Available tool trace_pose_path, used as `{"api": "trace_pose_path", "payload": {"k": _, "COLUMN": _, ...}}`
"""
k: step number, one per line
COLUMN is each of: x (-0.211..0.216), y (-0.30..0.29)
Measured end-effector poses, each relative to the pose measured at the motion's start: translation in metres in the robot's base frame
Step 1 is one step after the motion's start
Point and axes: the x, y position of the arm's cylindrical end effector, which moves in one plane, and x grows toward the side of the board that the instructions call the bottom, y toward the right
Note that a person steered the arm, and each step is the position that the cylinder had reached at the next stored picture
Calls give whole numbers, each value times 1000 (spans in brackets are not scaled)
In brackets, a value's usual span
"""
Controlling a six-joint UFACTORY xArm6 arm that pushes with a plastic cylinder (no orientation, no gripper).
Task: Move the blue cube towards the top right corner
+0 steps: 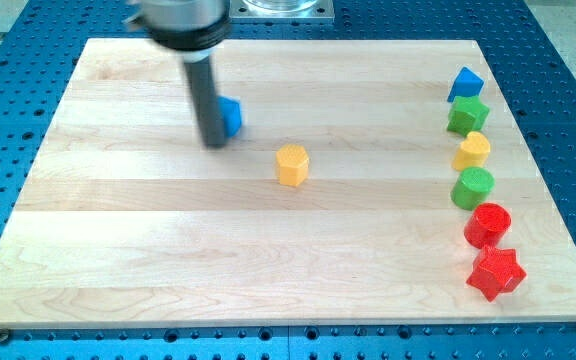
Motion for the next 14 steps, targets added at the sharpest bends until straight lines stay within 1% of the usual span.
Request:
{"api": "trace_pose_path", "payload": {"k": 1, "x": -45, "y": 70}}
{"api": "trace_pose_path", "payload": {"k": 2, "x": -5, "y": 29}}
{"api": "trace_pose_path", "payload": {"k": 3, "x": -15, "y": -27}}
{"api": "trace_pose_path", "payload": {"k": 4, "x": -52, "y": -15}}
{"api": "trace_pose_path", "payload": {"k": 5, "x": -64, "y": 101}}
{"api": "trace_pose_path", "payload": {"k": 6, "x": -61, "y": 73}}
{"api": "trace_pose_path", "payload": {"k": 7, "x": -1, "y": 59}}
{"api": "trace_pose_path", "payload": {"k": 8, "x": -2, "y": 109}}
{"api": "trace_pose_path", "payload": {"k": 9, "x": -40, "y": 122}}
{"api": "trace_pose_path", "payload": {"k": 11, "x": -89, "y": 137}}
{"api": "trace_pose_path", "payload": {"k": 13, "x": -101, "y": 194}}
{"api": "trace_pose_path", "payload": {"k": 14, "x": -85, "y": 161}}
